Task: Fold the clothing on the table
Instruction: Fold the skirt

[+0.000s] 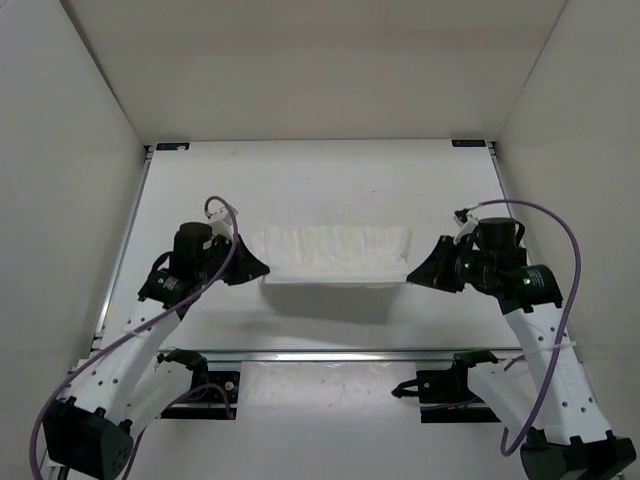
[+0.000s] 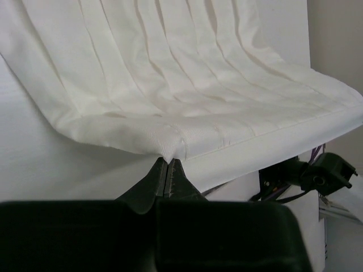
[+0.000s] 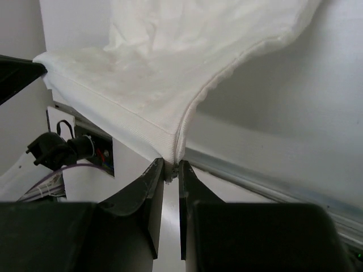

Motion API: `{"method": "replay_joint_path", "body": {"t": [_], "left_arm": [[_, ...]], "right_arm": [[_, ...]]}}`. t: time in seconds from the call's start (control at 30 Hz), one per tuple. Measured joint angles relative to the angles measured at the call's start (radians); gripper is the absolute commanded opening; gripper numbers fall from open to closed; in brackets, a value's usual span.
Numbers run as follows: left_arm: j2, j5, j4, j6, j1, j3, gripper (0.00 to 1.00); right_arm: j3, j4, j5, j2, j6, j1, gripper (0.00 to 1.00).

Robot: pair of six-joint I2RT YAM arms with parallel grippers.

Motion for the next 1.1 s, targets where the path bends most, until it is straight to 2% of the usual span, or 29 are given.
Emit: {"method": "replay_joint_path", "body": {"t": [0.17,0.27,0.43,0.53,0.63,0.8,0.87,0.9,0.93,0.97,1.1], "left_arm": [[0.218,0.000,0.079,0.011,0.036,0.127,0.00],[0.388,-0.001,0.145,0.015,0.048,0.188,0.00],[0.635,0.001,0.240,0.010,0.084,0.241,0.00],[0.744,-0.003,0.249,0.010,0.093,0.290,0.00],[0.810,-0.010,0.254,0.011,0.099,0.356,0.00],[0.828,-0.010,0.284,0.011,0.111,0.392,0.00],[0.830,-0.011,0.298,0.010,0.116,0.392,0.15],[0.833,-0.011,0.303,0.010,0.120,0.393,0.36],[0.845,-0.013,0.307,0.014,0.127,0.403,0.46],[0.858,-0.027,0.312,0.019,0.134,0.412,0.50],[0.925,-0.049,0.344,0.011,0.201,0.461,0.58]], "right_arm": [[0.077,0.123,-0.020,0.159,-0.031,-0.062,0.00],[0.076,0.217,-0.036,0.325,-0.039,-0.103,0.00],[0.097,0.350,-0.031,0.611,-0.047,-0.101,0.00],[0.125,0.392,-0.034,0.711,-0.048,-0.099,0.00],[0.202,0.395,-0.024,0.784,-0.057,-0.099,0.00],[0.304,0.435,-0.014,0.840,-0.070,-0.098,0.00],[0.348,0.435,-0.026,0.875,-0.076,-0.098,0.04],[0.381,0.434,-0.035,0.908,-0.082,-0.098,0.20],[0.410,0.434,-0.040,0.940,-0.087,-0.098,0.35],[0.439,0.444,-0.027,0.977,-0.098,-0.098,0.43],[0.427,0.513,0.025,1.011,-0.110,-0.116,0.49]]}}
